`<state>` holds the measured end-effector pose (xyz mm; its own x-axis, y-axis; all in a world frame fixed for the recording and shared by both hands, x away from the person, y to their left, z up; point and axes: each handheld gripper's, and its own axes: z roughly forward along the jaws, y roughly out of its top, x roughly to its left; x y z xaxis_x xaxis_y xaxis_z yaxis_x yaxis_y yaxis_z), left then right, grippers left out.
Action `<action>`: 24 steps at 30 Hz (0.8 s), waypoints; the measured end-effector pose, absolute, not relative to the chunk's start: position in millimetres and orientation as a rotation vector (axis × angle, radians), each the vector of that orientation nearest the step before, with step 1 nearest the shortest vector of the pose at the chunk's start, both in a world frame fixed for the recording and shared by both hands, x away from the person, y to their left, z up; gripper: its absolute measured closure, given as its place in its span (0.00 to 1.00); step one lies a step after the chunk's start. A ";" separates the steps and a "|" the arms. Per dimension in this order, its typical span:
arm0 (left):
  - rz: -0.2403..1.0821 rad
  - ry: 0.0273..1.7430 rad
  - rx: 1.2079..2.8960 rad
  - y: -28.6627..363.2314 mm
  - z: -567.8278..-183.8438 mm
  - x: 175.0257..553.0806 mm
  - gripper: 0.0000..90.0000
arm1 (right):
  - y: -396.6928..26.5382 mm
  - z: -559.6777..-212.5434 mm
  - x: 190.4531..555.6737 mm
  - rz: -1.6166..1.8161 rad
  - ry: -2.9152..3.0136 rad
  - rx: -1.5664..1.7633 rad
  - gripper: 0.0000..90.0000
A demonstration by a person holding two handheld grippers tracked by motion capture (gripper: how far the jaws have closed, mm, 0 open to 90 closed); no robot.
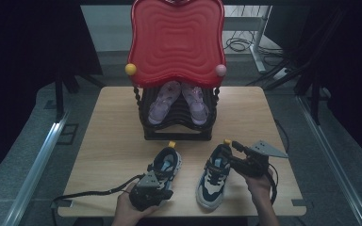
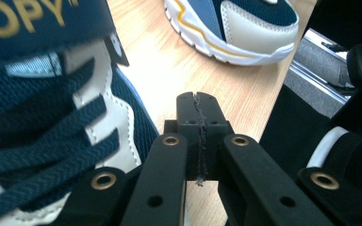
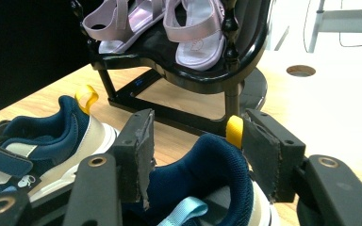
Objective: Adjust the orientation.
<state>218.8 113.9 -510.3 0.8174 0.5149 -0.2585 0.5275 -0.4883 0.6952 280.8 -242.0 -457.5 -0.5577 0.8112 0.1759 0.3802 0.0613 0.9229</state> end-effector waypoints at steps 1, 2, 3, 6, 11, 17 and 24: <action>-0.023 0.763 2.178 113.6 -511.2 218.3 1.00 | -242.0 -457.5 280.8 1.501 1.957 1.189 0.50; -0.027 0.762 2.182 113.3 -512.0 217.7 1.00 | -242.8 -457.4 280.8 1.502 1.954 1.194 0.50; -0.030 0.762 2.183 112.9 -512.6 217.1 1.00 | -244.4 -457.2 280.8 1.501 1.947 1.199 0.50; -0.020 0.768 2.185 113.1 -512.1 216.1 1.00 | -245.3 -457.0 280.8 1.505 1.943 1.204 0.50; -0.016 0.770 2.191 113.7 -512.1 216.0 1.00 | -246.4 -458.0 281.8 1.498 1.940 1.213 0.50; -0.050 0.781 2.183 120.0 -513.4 220.9 1.00 | -247.1 -458.6 282.1 1.500 1.940 1.218 0.50; -0.050 0.779 2.191 123.3 -513.1 221.3 1.00 | -247.8 -459.2 282.1 1.501 1.939 1.232 0.50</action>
